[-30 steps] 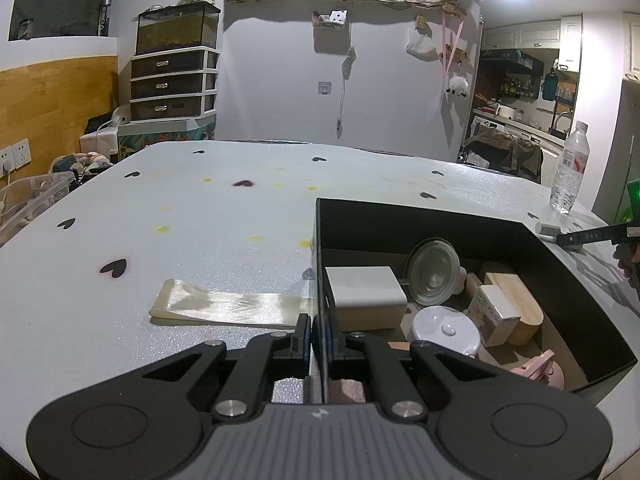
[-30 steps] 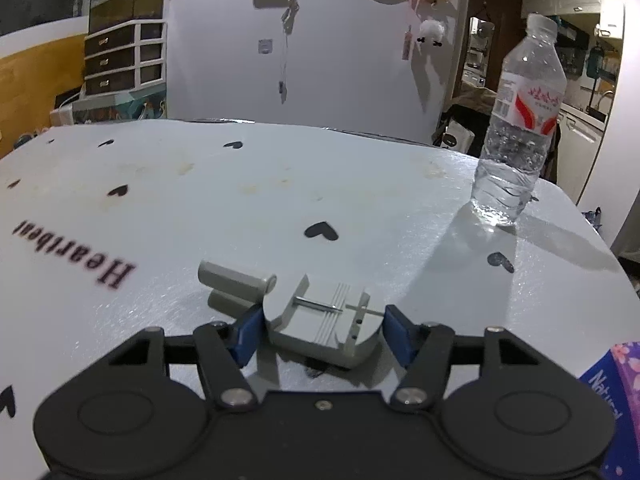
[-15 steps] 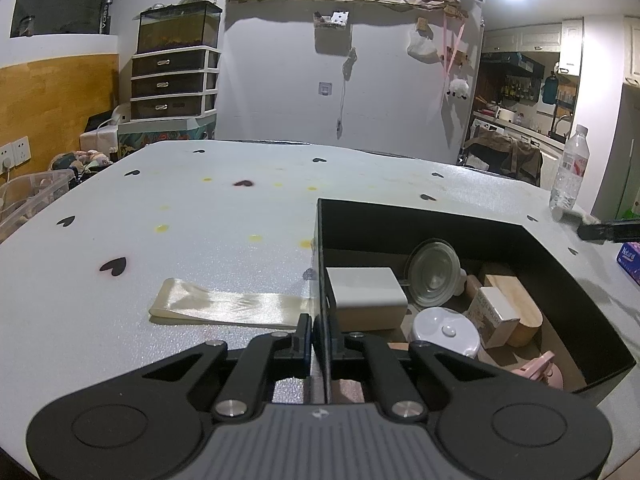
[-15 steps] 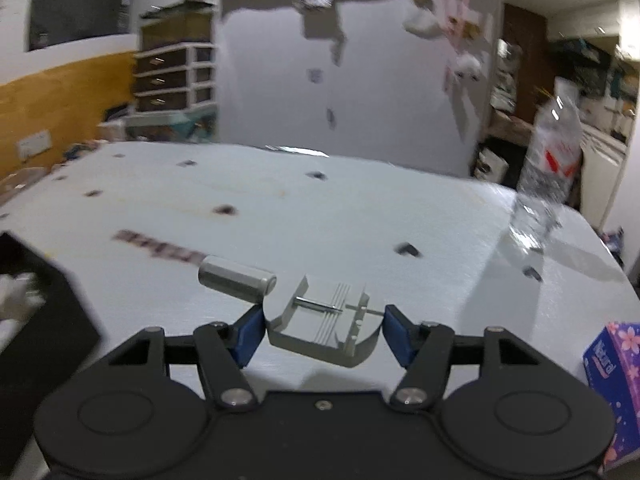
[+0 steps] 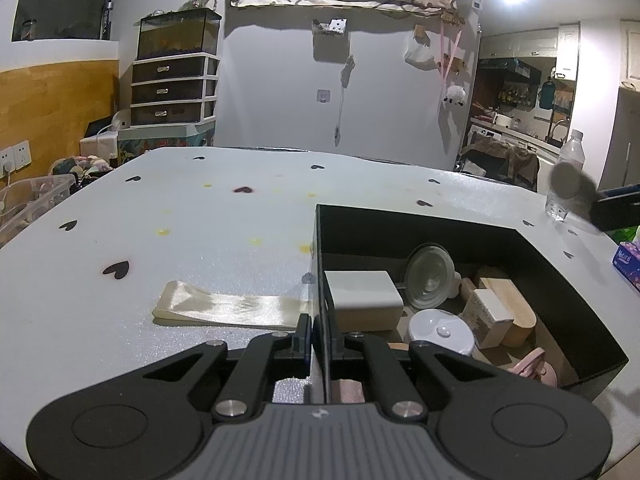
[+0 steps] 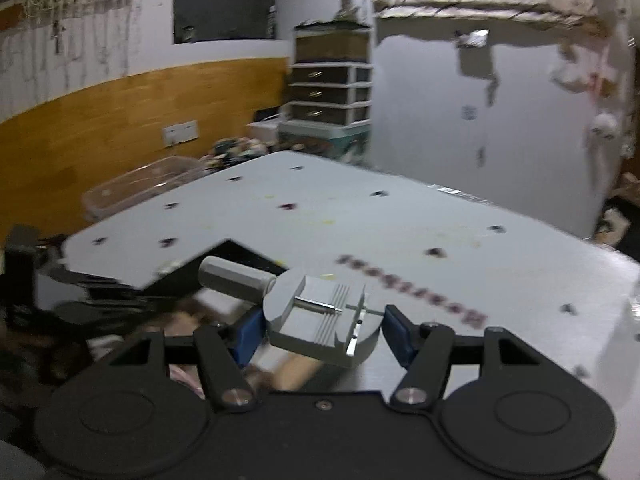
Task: Organize rigid objects
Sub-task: 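Carry the white clamp part into the black box and open the right gripper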
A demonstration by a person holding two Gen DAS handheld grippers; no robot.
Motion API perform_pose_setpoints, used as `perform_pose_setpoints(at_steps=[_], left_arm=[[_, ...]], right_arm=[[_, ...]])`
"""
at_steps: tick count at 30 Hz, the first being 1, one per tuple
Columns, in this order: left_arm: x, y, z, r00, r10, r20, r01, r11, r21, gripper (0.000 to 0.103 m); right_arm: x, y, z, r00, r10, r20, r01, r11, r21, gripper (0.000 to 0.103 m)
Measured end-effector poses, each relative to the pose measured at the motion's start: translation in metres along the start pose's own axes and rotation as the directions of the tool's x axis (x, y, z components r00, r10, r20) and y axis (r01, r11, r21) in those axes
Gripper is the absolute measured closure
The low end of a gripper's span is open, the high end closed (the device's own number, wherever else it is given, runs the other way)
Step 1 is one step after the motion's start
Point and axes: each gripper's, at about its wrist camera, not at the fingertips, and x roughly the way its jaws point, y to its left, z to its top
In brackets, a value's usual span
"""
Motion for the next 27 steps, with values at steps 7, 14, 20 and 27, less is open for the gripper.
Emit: perform_pose_setpoints(at_steps=[7,14,20,27], left_arm=[[-0.002,0.0,-0.002,1.0,-0.007,0.012,0.007,1.0,0.006,0.097],[-0.004,0.0,-0.003,1.0,-0.009,0.014,0.009,1.0,0.009,0.096],[-0.004,0.0,-0.003,1.0,-0.009,0.014,0.009,1.0,0.009,0.096],[-0.004,0.0,-0.002,1.0,-0.01,0.013,0.01,1.0,0.009,0.096]], right_arm=[[0.039,0.021,0.011,0.982,0.132,-0.134,-0.118,0.987,0.113,0.038],[0.074,0.036,0.006,0.957,0.208,-0.202,-0.167,0.965,0.203,0.039],[0.084,0.042,0.005,0.951,0.221,-0.218,-0.172,0.959,0.223,0.039],[0.081,0.035,0.013,0.974,0.157,-0.164,-0.109,0.956,0.271,0.039]])
